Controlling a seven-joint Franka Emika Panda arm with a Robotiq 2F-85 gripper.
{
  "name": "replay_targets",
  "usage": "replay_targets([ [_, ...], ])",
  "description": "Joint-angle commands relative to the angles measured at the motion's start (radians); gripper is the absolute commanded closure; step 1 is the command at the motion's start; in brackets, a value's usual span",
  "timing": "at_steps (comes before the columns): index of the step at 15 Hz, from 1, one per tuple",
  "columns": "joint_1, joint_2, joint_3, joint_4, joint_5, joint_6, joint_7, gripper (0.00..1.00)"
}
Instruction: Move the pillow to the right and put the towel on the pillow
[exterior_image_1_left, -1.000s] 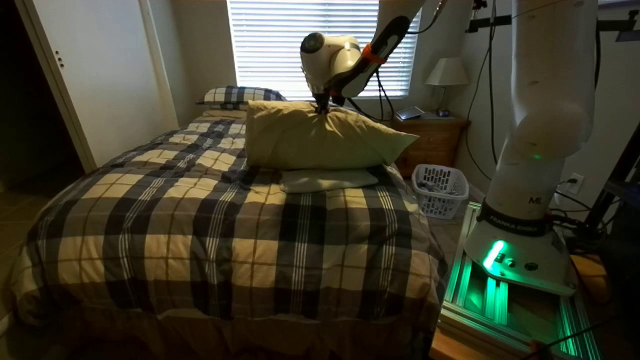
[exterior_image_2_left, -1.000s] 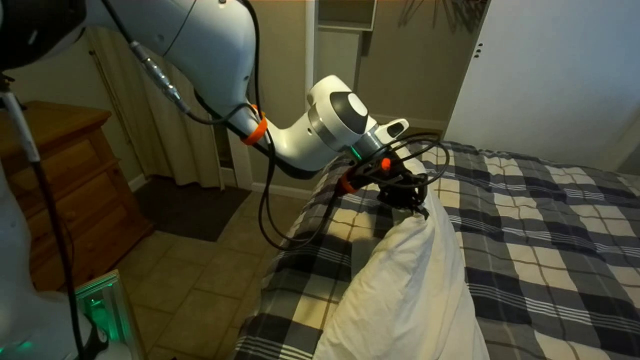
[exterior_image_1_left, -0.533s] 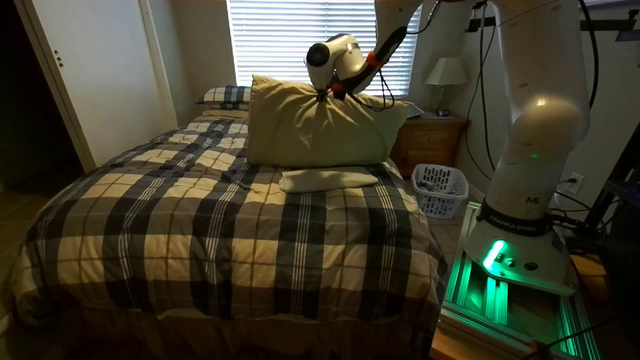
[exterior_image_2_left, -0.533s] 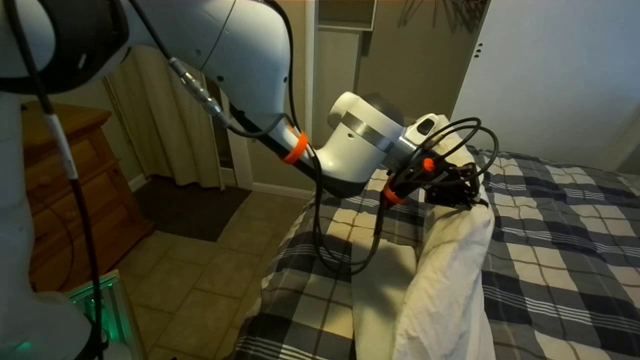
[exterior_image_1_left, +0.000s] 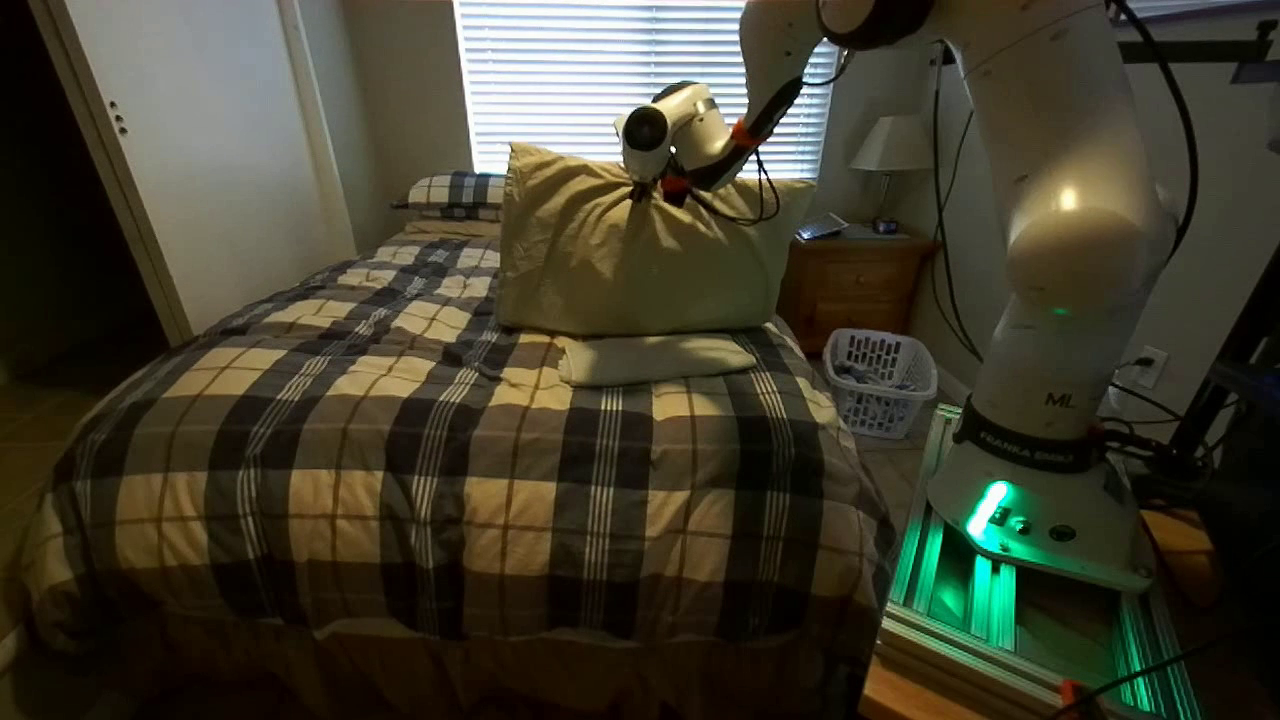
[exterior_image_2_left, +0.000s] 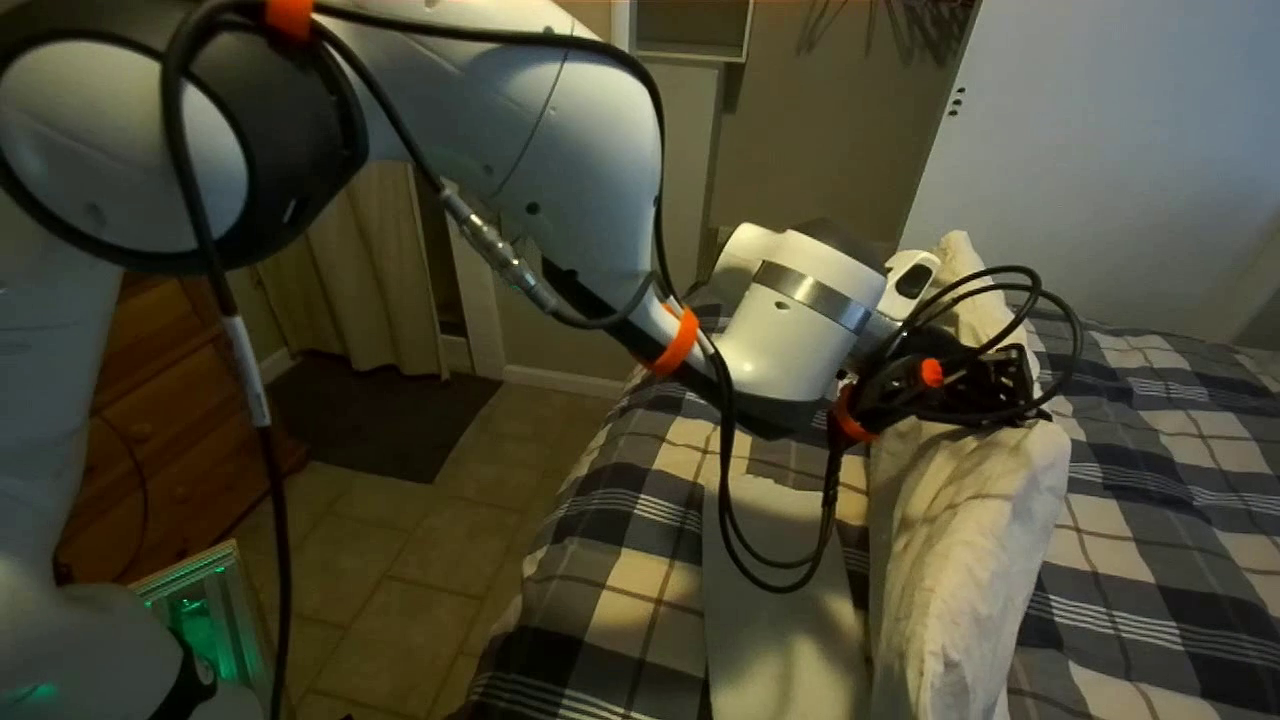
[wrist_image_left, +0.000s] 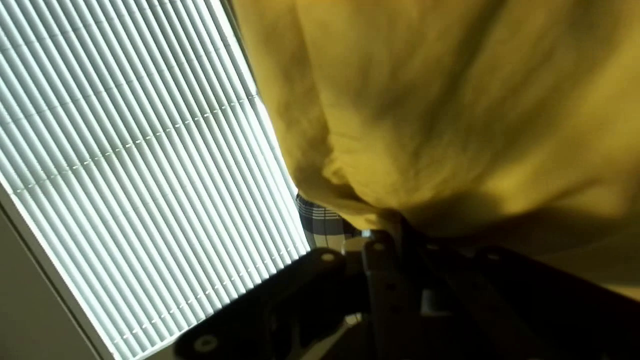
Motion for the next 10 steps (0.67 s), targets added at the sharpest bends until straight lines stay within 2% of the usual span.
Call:
replay_targets([
  [1, -0.056, 0.079, 0.002, 0.150, -0.021, 0.110, 0.087, 0.96],
  [3, -0.061, 0.137, -0.023, 0.263, -0.169, 0.157, 0.212, 0.96],
  [5, -0.082, 0.189, -0.021, 0.346, -0.230, 0.164, 0.273, 0.96],
  [6, -0.060, 0.112, -0.013, 0.203, -0.154, 0.134, 0.195, 0.96],
  [10, -0.058, 0.132, -0.012, 0.215, -0.159, 0.135, 0.203, 0.93],
])
